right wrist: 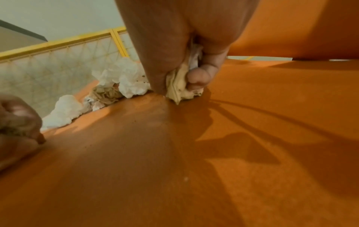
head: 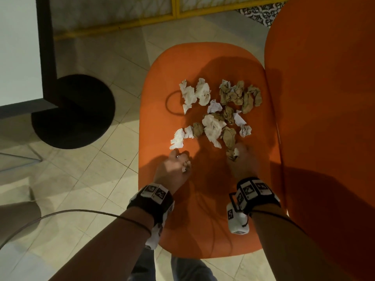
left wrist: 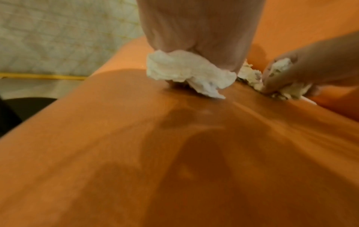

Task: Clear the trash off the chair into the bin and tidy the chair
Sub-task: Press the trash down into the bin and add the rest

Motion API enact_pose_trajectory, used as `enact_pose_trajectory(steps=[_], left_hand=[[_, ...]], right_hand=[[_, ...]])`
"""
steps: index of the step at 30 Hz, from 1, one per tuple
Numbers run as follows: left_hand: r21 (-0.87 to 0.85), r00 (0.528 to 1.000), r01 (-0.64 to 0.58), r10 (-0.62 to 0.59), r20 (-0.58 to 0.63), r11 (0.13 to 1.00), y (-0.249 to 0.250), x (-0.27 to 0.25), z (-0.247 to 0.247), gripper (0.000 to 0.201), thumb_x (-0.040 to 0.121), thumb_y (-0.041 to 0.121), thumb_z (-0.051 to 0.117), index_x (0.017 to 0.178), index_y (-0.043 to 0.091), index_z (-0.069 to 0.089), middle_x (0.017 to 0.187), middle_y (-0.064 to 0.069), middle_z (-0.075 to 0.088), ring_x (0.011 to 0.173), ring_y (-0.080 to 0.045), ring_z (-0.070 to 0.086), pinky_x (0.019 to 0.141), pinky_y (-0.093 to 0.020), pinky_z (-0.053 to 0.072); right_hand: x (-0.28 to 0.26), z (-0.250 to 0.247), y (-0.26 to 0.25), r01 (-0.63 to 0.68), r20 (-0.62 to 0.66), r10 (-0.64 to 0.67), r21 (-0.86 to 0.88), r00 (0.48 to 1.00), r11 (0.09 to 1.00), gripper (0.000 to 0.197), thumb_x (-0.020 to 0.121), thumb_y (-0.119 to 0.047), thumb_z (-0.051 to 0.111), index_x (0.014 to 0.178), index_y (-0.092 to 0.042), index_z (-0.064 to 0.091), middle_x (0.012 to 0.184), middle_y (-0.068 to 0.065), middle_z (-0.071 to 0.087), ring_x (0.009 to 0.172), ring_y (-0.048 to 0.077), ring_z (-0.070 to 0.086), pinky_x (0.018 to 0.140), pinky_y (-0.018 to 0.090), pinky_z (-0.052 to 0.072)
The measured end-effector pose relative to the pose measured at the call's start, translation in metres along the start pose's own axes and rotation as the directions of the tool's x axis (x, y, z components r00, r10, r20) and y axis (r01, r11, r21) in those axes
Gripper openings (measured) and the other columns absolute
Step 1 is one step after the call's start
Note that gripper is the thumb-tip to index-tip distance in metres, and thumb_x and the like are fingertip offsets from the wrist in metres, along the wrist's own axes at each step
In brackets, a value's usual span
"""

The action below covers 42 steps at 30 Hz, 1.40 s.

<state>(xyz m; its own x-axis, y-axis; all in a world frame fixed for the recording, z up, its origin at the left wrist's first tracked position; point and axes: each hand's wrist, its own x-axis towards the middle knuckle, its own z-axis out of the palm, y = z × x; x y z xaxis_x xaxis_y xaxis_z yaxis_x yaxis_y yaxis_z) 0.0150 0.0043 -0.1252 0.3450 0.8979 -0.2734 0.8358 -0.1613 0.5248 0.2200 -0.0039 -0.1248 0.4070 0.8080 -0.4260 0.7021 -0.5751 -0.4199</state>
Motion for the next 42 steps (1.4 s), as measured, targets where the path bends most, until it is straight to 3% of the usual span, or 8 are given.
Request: enact_pose_trajectory(steps=[3, 10, 16, 22, 27, 31, 35, 42], left_hand=[[-0.167, 0.981, 0.190, -0.194, -0.007, 0.967, -0.005, -0.002, -0.003, 0.037, 0.083, 0.027, 0.060, 0.118, 0.015, 0.057, 0.113, -0.005, 0.055, 0.095, -0.023, 0.058, 0.071, -0.023, 0.038], [-0.624, 0.883, 0.241, -0.434, -0.177, 0.744, -0.012, -0.046, -0.024, 0.009, 0.078, 0.022, 0.066, 0.087, 0.022, 0.065, 0.082, 0.005, 0.065, 0.070, -0.008, 0.057, 0.064, -0.020, 0.040], [-0.879, 0.700, 0.203, -0.691, -0.178, 0.432, -0.073, -0.093, -0.072, 0.015, 0.081, 0.011, 0.064, 0.072, 0.022, 0.060, 0.073, 0.002, 0.066, 0.066, -0.012, 0.060, 0.061, -0.019, 0.048], [-0.923, 0.506, 0.097, -0.817, -0.277, 0.373, -0.195, -0.172, -0.138, 0.005, 0.071, 0.020, 0.061, 0.068, 0.021, 0.057, 0.068, 0.006, 0.063, 0.070, -0.014, 0.060, 0.072, -0.026, 0.048], [-0.965, 0.245, 0.100, -0.946, -0.213, 0.243, -0.338, -0.273, -0.187, 0.012, 0.073, 0.015, 0.063, 0.065, 0.023, 0.058, 0.068, -0.001, 0.062, 0.069, -0.020, 0.056, 0.073, -0.033, 0.046], [-0.978, 0.041, 0.163, -0.991, -0.123, 0.129, -0.460, -0.355, -0.199, 0.023, 0.059, 0.043, 0.064, 0.074, 0.026, 0.060, 0.085, -0.013, 0.070, 0.082, -0.032, 0.064, 0.083, -0.045, 0.053], [-0.960, -0.050, 0.263, -0.992, -0.114, 0.097, -0.549, -0.409, -0.193, 0.021, 0.062, 0.043, 0.061, 0.072, 0.025, 0.061, 0.080, -0.013, 0.070, 0.079, -0.035, 0.065, 0.074, -0.044, 0.055], [-0.921, -0.102, 0.379, -0.986, -0.135, 0.087, -0.655, -0.427, -0.152, 0.005, 0.080, 0.024, 0.062, 0.082, 0.020, 0.059, 0.091, -0.005, 0.065, 0.082, -0.023, 0.059, 0.068, -0.027, 0.038]], right_hand=[[0.004, 0.000, -0.001, 0.019, 0.004, -0.019, -0.046, 1.000, 0.999, 0.047, 0.078, -0.023, 0.066, 0.122, -0.018, 0.050, 0.117, 0.012, 0.056, 0.099, 0.034, 0.058, 0.082, 0.043, 0.051], [-0.032, 0.013, -0.011, -0.080, 0.016, 0.079, 0.116, 0.997, 0.990, 0.024, 0.070, -0.031, 0.067, 0.089, -0.028, 0.053, 0.078, 0.003, 0.064, 0.074, 0.029, 0.063, 0.069, 0.046, 0.056], [-0.119, 0.056, -0.107, 0.122, 0.149, -0.181, 0.337, 0.972, 0.933, 0.028, 0.075, -0.018, 0.074, 0.084, -0.031, 0.051, 0.075, -0.016, 0.054, 0.066, 0.003, 0.051, 0.056, 0.017, 0.037], [-0.184, 0.161, -0.239, 0.326, 0.253, -0.455, 0.424, 0.854, 0.845, 0.031, 0.070, -0.012, 0.076, 0.074, -0.032, 0.052, 0.073, -0.011, 0.064, 0.063, 0.003, 0.061, 0.056, 0.024, 0.053], [-0.275, 0.274, -0.360, 0.424, 0.386, -0.565, 0.392, 0.729, 0.816, 0.027, 0.066, -0.014, 0.075, 0.072, -0.028, 0.053, 0.074, -0.013, 0.064, 0.067, 0.011, 0.062, 0.061, 0.035, 0.056], [-0.340, 0.373, -0.435, 0.476, 0.457, -0.599, 0.365, 0.657, 0.800, 0.024, 0.064, -0.020, 0.075, 0.078, -0.027, 0.056, 0.070, -0.008, 0.065, 0.065, 0.019, 0.064, 0.057, 0.043, 0.056], [-0.377, 0.468, -0.489, 0.531, 0.529, -0.602, 0.301, 0.598, 0.792, 0.023, 0.068, -0.023, 0.075, 0.080, -0.026, 0.056, 0.075, -0.007, 0.067, 0.068, 0.017, 0.064, 0.061, 0.041, 0.056], [-0.386, 0.600, -0.518, 0.680, 0.626, -0.588, 0.121, 0.513, 0.723, 0.029, 0.071, -0.034, 0.077, 0.091, -0.024, 0.057, 0.101, -0.003, 0.064, 0.090, 0.017, 0.060, 0.076, 0.031, 0.052]])
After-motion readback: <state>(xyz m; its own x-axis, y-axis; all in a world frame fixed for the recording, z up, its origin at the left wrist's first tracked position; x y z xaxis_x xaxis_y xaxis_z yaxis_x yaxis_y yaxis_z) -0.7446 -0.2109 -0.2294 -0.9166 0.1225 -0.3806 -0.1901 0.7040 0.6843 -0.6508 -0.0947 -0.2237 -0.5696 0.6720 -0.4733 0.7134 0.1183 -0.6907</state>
